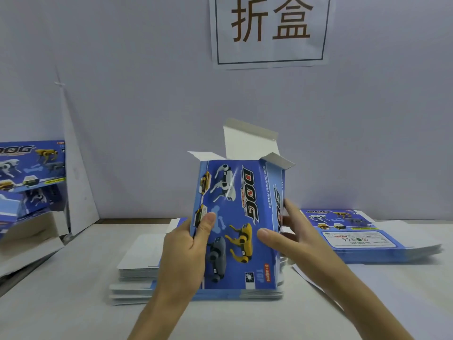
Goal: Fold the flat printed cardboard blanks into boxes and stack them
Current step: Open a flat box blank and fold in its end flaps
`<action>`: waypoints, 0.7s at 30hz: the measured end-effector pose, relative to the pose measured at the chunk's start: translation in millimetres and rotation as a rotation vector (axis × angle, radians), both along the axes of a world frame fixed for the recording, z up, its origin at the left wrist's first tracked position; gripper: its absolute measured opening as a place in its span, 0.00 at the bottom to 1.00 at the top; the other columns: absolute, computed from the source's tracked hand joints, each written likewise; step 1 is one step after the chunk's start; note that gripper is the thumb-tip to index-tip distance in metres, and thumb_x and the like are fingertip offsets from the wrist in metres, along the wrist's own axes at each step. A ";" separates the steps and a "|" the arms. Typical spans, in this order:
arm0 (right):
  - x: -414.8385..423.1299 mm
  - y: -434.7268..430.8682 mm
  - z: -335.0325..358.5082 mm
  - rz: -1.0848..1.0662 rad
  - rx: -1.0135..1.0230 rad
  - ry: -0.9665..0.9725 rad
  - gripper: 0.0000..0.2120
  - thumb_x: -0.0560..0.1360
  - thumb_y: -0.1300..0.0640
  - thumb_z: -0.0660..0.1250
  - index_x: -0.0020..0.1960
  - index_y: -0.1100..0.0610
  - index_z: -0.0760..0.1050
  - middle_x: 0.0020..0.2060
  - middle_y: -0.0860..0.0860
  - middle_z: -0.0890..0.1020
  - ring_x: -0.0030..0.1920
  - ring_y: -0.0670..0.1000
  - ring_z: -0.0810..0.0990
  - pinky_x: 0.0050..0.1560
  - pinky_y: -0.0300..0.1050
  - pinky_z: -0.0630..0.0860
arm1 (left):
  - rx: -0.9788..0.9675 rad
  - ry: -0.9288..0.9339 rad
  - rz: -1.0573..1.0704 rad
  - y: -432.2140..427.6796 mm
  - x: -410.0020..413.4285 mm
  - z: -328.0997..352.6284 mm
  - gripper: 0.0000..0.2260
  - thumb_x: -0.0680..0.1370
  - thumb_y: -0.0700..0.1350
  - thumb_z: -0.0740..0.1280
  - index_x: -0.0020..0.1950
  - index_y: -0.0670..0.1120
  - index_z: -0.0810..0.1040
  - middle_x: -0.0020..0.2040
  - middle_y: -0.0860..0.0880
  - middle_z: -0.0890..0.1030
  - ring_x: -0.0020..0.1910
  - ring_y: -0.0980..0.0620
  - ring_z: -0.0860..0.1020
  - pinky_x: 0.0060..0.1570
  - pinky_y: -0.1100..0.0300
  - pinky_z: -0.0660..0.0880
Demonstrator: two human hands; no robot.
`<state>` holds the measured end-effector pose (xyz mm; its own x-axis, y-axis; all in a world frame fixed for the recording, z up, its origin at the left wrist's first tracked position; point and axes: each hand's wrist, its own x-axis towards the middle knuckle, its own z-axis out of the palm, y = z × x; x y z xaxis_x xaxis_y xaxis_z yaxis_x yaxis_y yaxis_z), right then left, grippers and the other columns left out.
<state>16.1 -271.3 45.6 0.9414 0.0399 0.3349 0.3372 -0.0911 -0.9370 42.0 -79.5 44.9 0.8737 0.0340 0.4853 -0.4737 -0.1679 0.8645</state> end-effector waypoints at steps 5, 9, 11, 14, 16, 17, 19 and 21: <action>-1.0 1.8 -2.0 -0.012 -0.035 0.010 0.41 0.60 0.41 0.74 0.68 0.32 0.57 0.55 0.36 0.78 0.54 0.40 0.81 0.51 0.44 0.82 | 0.044 0.068 -0.116 4.4 4.0 -0.8 0.34 0.68 0.65 0.64 0.46 0.31 0.75 0.39 0.29 0.75 0.35 0.45 0.74 0.39 0.40 0.75; -2.0 3.5 -2.1 -0.021 -0.092 0.043 0.38 0.56 0.35 0.72 0.62 0.29 0.57 0.49 0.27 0.78 0.51 0.33 0.79 0.44 0.35 0.81 | 0.031 -0.054 0.007 0.3 3.4 -4.3 0.22 0.69 0.62 0.60 0.36 0.43 0.77 0.31 0.38 0.76 0.27 0.49 0.70 0.29 0.54 0.72; -1.8 2.8 -2.0 0.004 -0.074 0.068 0.34 0.60 0.39 0.73 0.59 0.28 0.58 0.45 0.25 0.77 0.49 0.33 0.80 0.38 0.32 0.79 | 0.033 -0.069 0.005 0.0 2.8 -5.6 0.21 0.68 0.64 0.61 0.34 0.46 0.77 0.26 0.41 0.73 0.24 0.53 0.68 0.26 0.54 0.70; -1.4 2.7 -3.8 0.042 -0.093 0.070 0.40 0.62 0.42 0.74 0.65 0.28 0.54 0.49 0.27 0.78 0.51 0.35 0.80 0.39 0.33 0.78 | 0.029 -0.033 -0.048 0.9 3.4 -5.9 0.17 0.66 0.66 0.63 0.39 0.53 0.77 0.24 0.45 0.71 0.25 0.52 0.68 0.24 0.59 0.69; -1.7 3.1 -5.8 0.078 -0.122 0.095 0.45 0.61 0.42 0.76 0.67 0.29 0.50 0.51 0.28 0.78 0.51 0.36 0.81 0.38 0.32 0.78 | 0.036 -0.040 -0.053 0.1 4.6 -7.1 0.16 0.68 0.64 0.63 0.43 0.53 0.77 0.25 0.43 0.71 0.25 0.53 0.68 0.25 0.61 0.69; -2.2 3.2 -6.3 0.091 -0.131 0.126 0.49 0.61 0.42 0.76 0.68 0.30 0.46 0.52 0.29 0.77 0.50 0.35 0.81 0.37 0.30 0.77 | 0.023 -0.062 -0.041 -0.5 4.9 -7.6 0.14 0.69 0.62 0.63 0.40 0.52 0.76 0.23 0.46 0.71 0.24 0.54 0.67 0.24 0.64 0.68; -2.4 2.5 -8.5 0.101 -0.150 0.195 0.57 0.61 0.43 0.76 0.70 0.32 0.34 0.54 0.31 0.73 0.46 0.32 0.80 0.34 0.28 0.75 | 0.001 -0.090 0.000 -3.0 4.9 -9.0 0.13 0.71 0.59 0.61 0.36 0.51 0.75 0.25 0.48 0.75 0.22 0.52 0.69 0.23 0.64 0.71; -2.1 1.5 -9.5 0.098 -0.150 0.203 0.58 0.61 0.44 0.75 0.71 0.33 0.33 0.55 0.32 0.72 0.47 0.33 0.81 0.35 0.30 0.76 | -0.017 -0.076 0.011 -3.7 5.1 -8.9 0.15 0.70 0.60 0.61 0.37 0.50 0.77 0.32 0.46 0.80 0.28 0.47 0.75 0.26 0.57 0.75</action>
